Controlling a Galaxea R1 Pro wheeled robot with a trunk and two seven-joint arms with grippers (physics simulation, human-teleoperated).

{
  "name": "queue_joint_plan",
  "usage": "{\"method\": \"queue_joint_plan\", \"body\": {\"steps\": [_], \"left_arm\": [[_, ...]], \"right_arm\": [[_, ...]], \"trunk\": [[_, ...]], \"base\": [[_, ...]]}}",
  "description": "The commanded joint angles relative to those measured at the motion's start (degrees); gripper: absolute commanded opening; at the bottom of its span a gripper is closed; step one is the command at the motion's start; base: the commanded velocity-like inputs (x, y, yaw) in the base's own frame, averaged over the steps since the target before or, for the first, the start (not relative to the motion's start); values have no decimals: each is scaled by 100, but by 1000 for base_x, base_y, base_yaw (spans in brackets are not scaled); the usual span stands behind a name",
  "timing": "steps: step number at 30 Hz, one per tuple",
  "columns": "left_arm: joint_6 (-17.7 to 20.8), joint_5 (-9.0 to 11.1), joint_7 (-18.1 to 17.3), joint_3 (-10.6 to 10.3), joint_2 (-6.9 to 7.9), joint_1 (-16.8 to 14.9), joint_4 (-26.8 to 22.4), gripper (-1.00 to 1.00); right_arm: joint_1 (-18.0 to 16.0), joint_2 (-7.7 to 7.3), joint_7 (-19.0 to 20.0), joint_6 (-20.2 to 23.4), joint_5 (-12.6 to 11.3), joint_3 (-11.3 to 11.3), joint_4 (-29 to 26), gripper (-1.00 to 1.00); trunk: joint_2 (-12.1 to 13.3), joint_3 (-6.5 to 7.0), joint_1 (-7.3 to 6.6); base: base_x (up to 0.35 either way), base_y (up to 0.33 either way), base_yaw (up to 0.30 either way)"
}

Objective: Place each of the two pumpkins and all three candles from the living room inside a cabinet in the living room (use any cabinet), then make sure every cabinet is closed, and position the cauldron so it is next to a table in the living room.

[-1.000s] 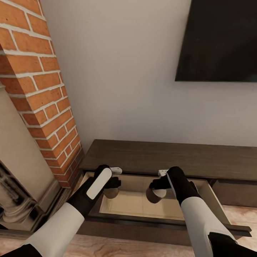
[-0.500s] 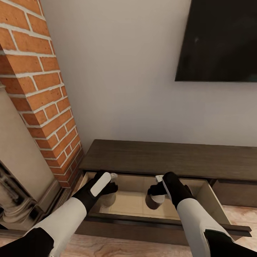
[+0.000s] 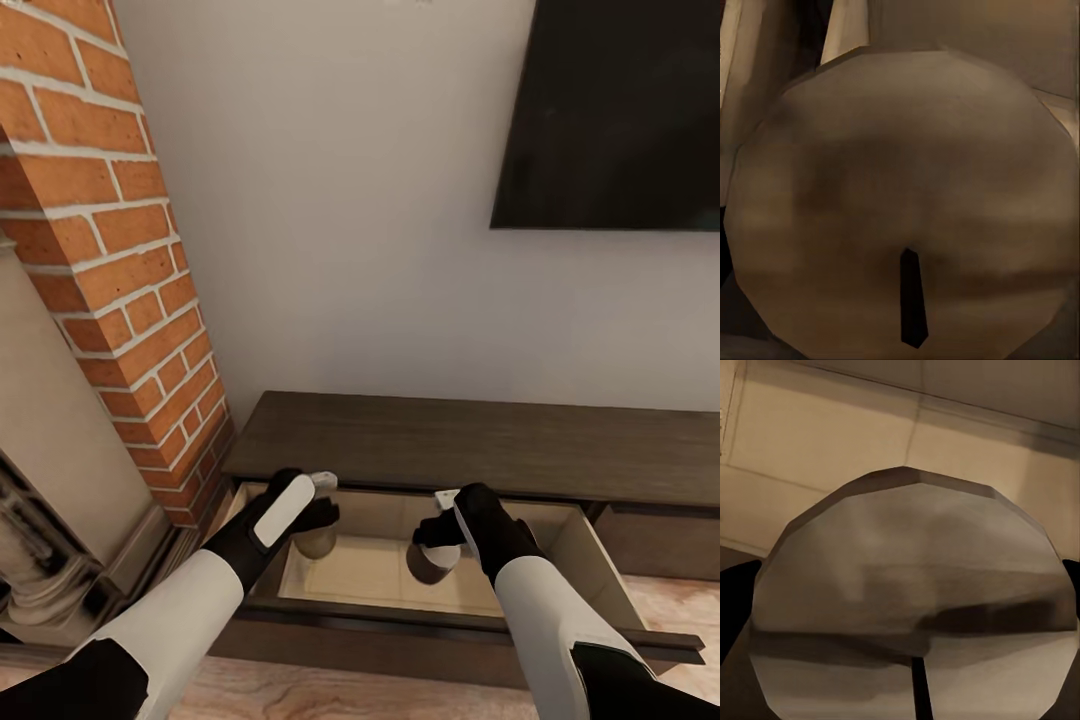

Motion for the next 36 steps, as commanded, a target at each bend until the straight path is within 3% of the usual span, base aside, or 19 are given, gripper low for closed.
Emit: {"method": "queue_joint_plan", "body": {"steps": [1, 5, 17, 23, 36], "left_arm": [[16, -12, 0, -1, 1, 1, -17, -100], [-13, -7, -4, 4, 1, 1, -76, -100], [21, 11, -24, 0, -29, 1, -156, -100], [23, 22, -40, 3, -77, 1, -175, -100], [44, 32, -41, -1, -87, 1, -110, -100]], "right_arm": [[1, 1, 3, -1, 2, 0, 0, -100], [1, -6, 7, -8, 3, 0, -9, -100], [1, -15, 13, -8, -2, -2, -66, -100], [1, -13, 16, -4, -159, -1, -88, -100], [-59, -3, 2, 59, -199, 0, -83, -100]], "trunk": [[42, 18, -22], [42, 18, -22], [-439, -197, 241], [-439, -200, 241], [-439, -305, 241]], "base": [[0, 0, 0], [0, 0, 0], [0, 0, 0], [0, 0, 3], [135, 0, 86]]}}
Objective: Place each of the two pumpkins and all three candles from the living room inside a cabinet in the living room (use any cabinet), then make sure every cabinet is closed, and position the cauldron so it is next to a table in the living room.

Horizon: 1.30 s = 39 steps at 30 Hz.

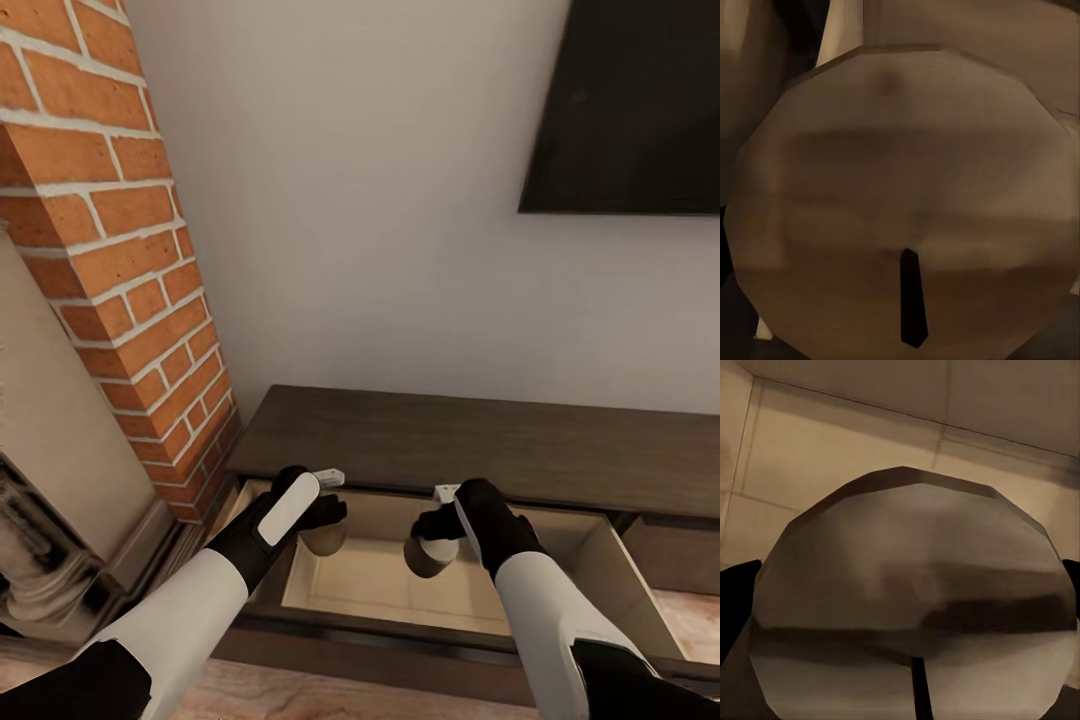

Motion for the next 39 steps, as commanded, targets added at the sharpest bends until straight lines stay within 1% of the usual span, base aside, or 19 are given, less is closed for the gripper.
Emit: {"method": "queue_joint_plan", "body": {"steps": [1, 9, 10, 12, 14, 15, 16, 20, 22, 24, 29, 33, 39], "left_arm": [[8, -11, -2, 0, 0, -1, 6, -100], [46, -3, 13, 0, -6, -1, 17, -100], [7, -27, -18, -34, -13, -34, 50, -100], [-79, 4, -79, -98, -26, -24, 115, -100], [-151, 25, -138, -150, -32, 0, 140, -100], [-195, 37, -168, -116, -33, 14, 106, -100], [-177, 47, -165, -83, -20, 21, 73, -100], [-76, 53, -151, 37, -14, 32, -56, -100], [-36, 51, -153, 33, -26, 34, -121, -100], [4, 51, -153, 23, -28, 34, -186, -100], [132, 36, -154, 18, -28, 35, -274, -100], [240, 33, -154, 17, -20, 35, -281, -100], [253, 38, -154, 17, -17, 35, -290, -100]], "right_arm": [[-12, 0, -1, 9, -1, 0, 1, -100], [-88, -17, 1, 86, -5, -6, 60, -100], [-121, 16, -32, 52, -32, 18, 93, -100], [-166, 63, -96, -8, -139, -2, 155, -100], [-145, 33, -159, -67, -235, -8, 220, -100], [-133, 14, -191, -103, -238, -11, 197, -100], [-127, -4, -224, -94, -193, -13, 164, -100], [-116, -34, -104, 8, 31, -12, 72, -100], [-116, -25, -40, 20, 87, -10, 66, -100], [-114, -12, -32, 36, 99, -9, 63, -100], [-112, -11, -177, 60, 93, -23, 80, -100], [-112, -7, -241, 75, 91, -26, 107, -100], [-109, -6, -255, 81, 83, -26, 120, -100]], "trunk": [[0, -9, 0], [0, -53, 0], [0, -53, 0], [0, -53, 0], [0, -53, 0], [0, -53, 0], [0, -53, 0], [0, -54, 0], [0, -61, 0], [0, -76, 0], [0, -117, 0], [0, -129, 0], [0, -122, 0]], "base": [[9, 0, 101], [1, 0, 66], [0, 0, 0], [0, 0, 0], [0, 0, 0], [0, 0, 0], [0, 0, 0], [0, 0, 0], [0, 0, 0], [0, 0, 0], [0, 0, -56], [0, 0, -234], [0, 0, -284]]}}
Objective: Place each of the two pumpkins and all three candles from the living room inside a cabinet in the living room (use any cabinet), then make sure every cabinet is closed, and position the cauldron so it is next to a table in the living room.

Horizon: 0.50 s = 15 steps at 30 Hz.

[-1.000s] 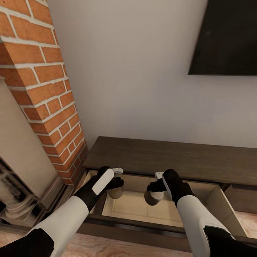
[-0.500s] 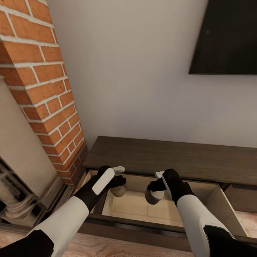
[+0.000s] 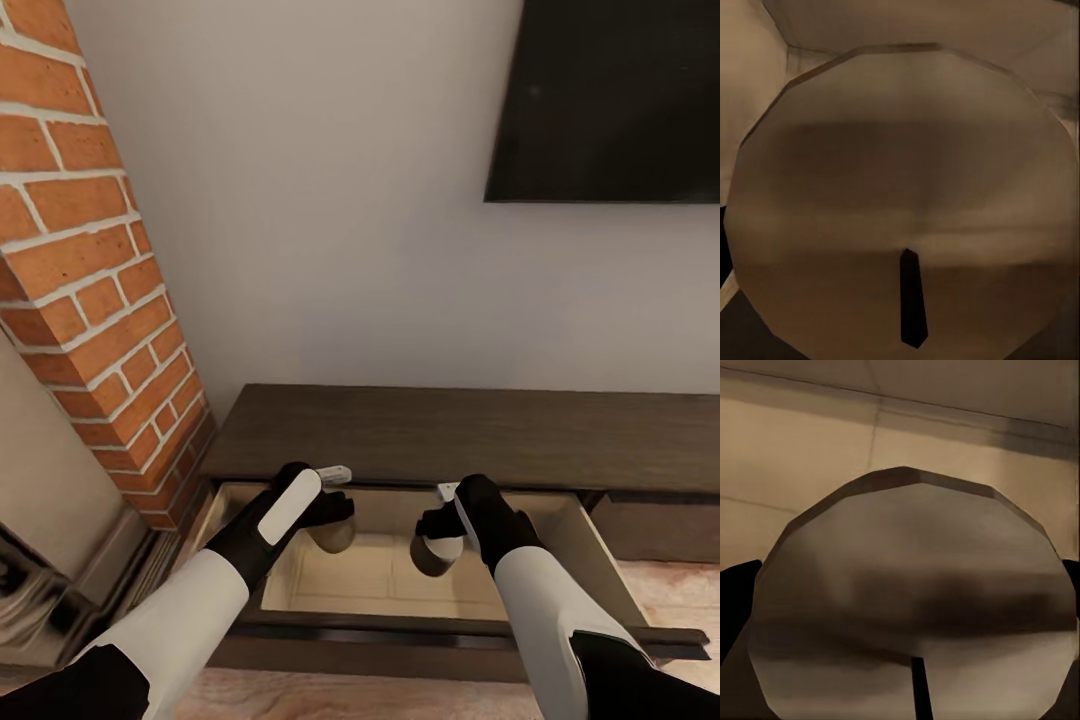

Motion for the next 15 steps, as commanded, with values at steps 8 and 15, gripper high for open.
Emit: {"method": "queue_joint_plan", "body": {"steps": [8, 15], "left_arm": [[12, 0, 3, 2, 7, 0, 10, -100], [-9, -5, 54, 9, 5, 0, 330, -100]], "right_arm": [[-3, 2, -6, 0, -2, 12, -9, -100], [-8, 5, -21, -11, -10, 17, -3, -100]], "trunk": [[0, -14, 0], [0, -67, 0]], "base": [[0, 0, -53], [0, 0, 165]]}}
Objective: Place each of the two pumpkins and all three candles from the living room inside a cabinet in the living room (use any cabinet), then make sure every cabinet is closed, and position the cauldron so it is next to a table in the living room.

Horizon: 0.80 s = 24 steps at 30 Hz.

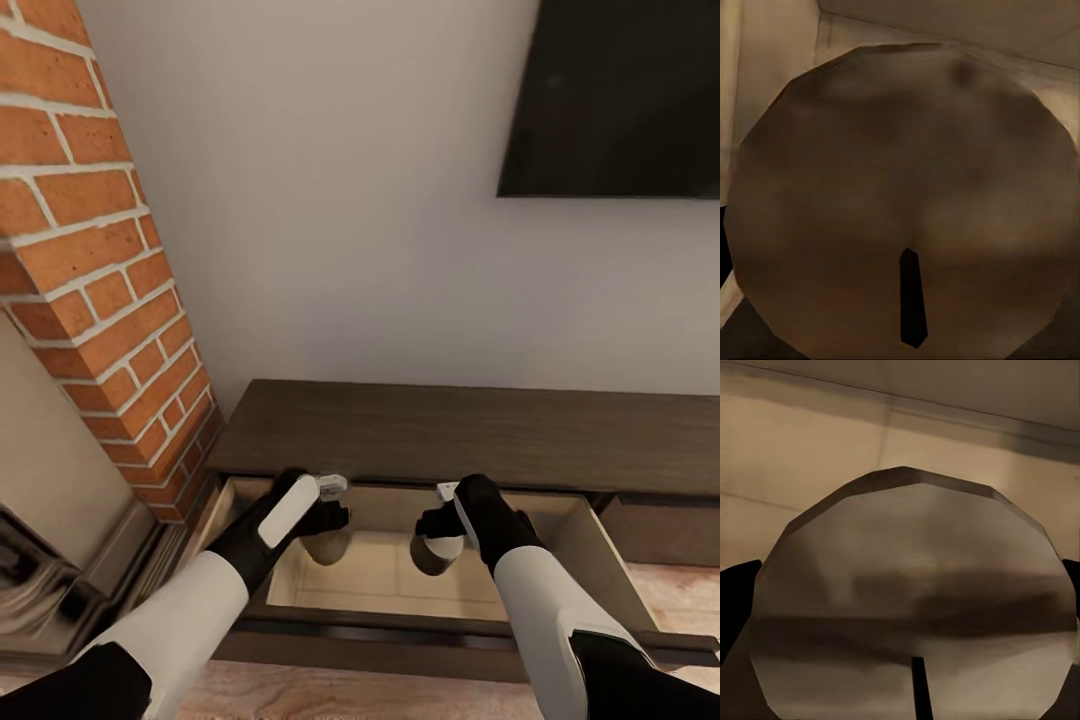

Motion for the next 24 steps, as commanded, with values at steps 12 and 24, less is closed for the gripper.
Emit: {"method": "queue_joint_plan", "body": {"steps": [12, 24], "left_arm": [[-197, -63, -61, -6, -25, -3, 304, -100], [-342, -63, -75, -16, -28, -3, 256, -100]], "right_arm": [[0, 6, -265, -291, -12, -9, 39, -100], [8, 6, -308, -314, -21, -17, 18, -100]], "trunk": [[0, -94, -1], [0, -140, -1]], "base": [[0, 0, 169], [0, 0, -33]]}}
